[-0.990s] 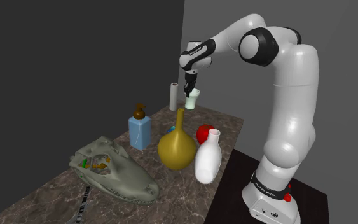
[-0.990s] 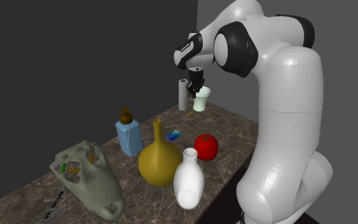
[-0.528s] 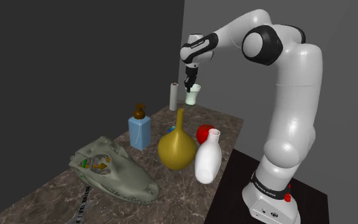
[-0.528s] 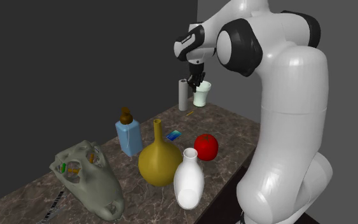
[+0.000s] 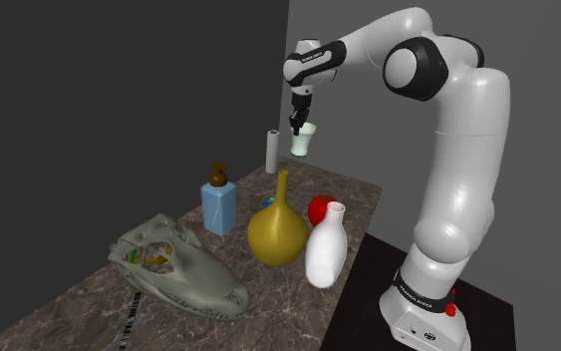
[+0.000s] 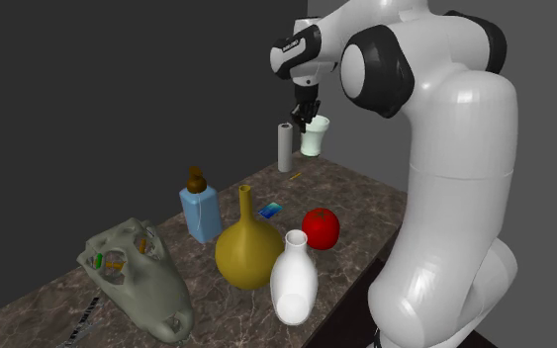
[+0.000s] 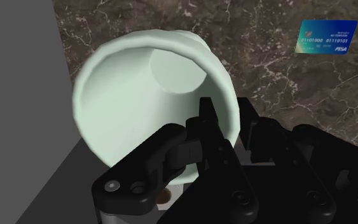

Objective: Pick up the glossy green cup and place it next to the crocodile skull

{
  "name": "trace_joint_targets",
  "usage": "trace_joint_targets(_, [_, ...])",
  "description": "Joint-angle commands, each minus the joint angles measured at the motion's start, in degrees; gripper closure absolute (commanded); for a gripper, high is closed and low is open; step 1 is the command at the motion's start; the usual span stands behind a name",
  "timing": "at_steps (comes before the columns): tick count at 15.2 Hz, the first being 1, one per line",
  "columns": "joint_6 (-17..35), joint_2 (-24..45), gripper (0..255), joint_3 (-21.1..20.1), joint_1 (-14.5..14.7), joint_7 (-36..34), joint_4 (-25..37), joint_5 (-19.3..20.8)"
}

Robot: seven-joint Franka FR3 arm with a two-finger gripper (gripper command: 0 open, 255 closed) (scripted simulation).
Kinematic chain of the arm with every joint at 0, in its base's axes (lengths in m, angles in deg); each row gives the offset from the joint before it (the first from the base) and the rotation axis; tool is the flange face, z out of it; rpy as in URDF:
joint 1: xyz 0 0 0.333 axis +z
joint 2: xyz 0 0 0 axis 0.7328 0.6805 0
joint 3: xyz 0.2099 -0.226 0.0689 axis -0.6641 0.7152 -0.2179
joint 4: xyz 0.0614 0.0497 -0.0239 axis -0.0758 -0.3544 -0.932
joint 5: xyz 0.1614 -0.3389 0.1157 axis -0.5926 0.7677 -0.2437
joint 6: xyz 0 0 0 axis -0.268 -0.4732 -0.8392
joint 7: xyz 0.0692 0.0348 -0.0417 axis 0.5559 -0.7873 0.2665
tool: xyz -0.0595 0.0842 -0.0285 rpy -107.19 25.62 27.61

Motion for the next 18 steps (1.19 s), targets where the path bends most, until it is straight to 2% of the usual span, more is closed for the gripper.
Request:
trace_joint_targets(1, [-1.4,-0.1,255,0.0,-0.1,0.1,1.4,0.0])
trace_joint_targets(13, [-10.5,-0.4,255,0.2,-0.3,0.4,10.2,0.0])
trace_joint_targets(18, [-7.3,-11.8,255,-1.2,3.2,-4.7,-4.4,3.6])
